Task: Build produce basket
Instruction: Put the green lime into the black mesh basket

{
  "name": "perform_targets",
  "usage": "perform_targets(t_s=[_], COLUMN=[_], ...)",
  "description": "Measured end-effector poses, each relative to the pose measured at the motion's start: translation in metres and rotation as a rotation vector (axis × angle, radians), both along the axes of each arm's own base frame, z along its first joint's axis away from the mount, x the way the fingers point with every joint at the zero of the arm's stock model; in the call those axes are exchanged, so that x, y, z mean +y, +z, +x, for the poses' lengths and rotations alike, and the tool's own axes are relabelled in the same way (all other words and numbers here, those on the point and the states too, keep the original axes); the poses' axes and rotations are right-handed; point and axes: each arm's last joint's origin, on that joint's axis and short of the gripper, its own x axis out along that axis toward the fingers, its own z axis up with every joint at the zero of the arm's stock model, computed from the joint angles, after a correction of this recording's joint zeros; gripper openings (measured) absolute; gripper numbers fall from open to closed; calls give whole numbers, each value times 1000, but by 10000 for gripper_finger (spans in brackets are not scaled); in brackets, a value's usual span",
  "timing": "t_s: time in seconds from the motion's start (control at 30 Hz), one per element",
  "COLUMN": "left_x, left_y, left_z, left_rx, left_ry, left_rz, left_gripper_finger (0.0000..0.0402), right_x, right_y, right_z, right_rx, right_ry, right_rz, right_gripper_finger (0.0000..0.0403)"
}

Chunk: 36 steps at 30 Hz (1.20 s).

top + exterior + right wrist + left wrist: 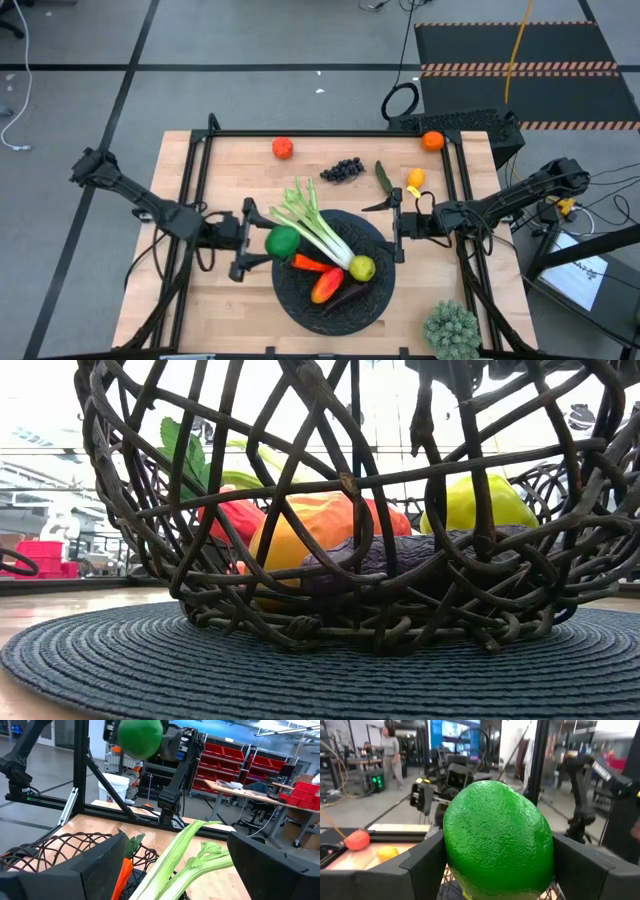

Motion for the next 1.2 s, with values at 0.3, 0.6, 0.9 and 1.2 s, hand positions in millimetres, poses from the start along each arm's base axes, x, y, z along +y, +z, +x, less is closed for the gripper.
perform_targets(t_s=[0.3,0.6,0.9,1.2], left_x=[-19,-38,-49,-49], left_y=[18,1,-29,-59], left_z=[55,89,113,120], left_rx=[168,467,641,812], left_ry=[34,12,-115,-109], left_rz=[63,129,72,21], left_gripper_finger=[310,310,310,310], right_x=[0,-1,-3,-5], right_y=[0,0,0,1], right_z=[0,-1,-2,-3], right_rx=[2,5,16,10], right_ry=[-2,-14,-85,-94], right_rz=[17,17,12,-16], right_gripper_finger=[341,341,341,341])
